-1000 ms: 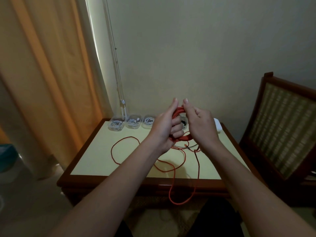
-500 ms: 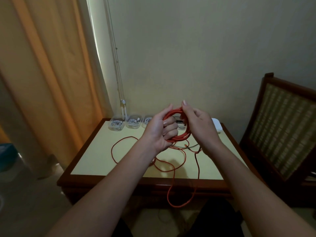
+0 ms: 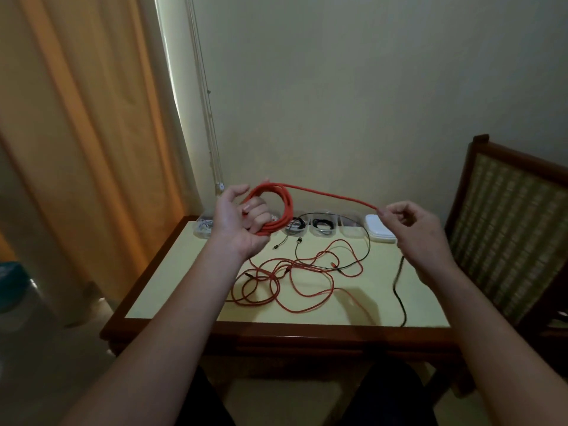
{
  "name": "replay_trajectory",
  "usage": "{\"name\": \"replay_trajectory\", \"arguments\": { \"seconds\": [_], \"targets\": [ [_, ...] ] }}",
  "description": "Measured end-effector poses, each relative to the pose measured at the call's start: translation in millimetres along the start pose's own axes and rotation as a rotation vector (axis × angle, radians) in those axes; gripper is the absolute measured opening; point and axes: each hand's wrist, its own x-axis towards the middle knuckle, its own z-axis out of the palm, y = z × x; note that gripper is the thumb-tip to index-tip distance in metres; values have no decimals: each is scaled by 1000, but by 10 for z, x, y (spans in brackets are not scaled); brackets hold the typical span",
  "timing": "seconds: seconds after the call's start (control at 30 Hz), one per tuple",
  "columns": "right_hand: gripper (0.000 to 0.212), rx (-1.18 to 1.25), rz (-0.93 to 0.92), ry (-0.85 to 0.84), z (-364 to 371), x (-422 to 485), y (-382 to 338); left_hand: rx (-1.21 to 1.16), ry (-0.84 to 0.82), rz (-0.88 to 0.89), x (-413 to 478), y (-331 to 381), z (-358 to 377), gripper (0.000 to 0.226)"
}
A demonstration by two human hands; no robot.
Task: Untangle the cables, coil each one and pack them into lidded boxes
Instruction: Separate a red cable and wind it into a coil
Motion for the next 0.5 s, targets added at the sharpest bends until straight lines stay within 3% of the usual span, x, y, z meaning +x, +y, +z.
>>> {"name": "replay_trajectory", "arguments": {
  "seconds": [0.13, 0.23, 0.37, 0.5],
  "targets": [
    [20, -164, -30, 44, -81, 7, 116, -23, 41, 90, 72, 124, -52, 26],
    [22, -455, -227, 8, -73, -37, 115, 148, 135, 187, 151, 97, -31, 20],
    [22, -637, -515, -169, 93, -126, 76, 617, 259, 394, 163, -103, 13, 31],
    [34, -619, -587, -186, 333, -209, 21, 1131, 206, 455, 46, -446, 47, 32]
  ]
}}
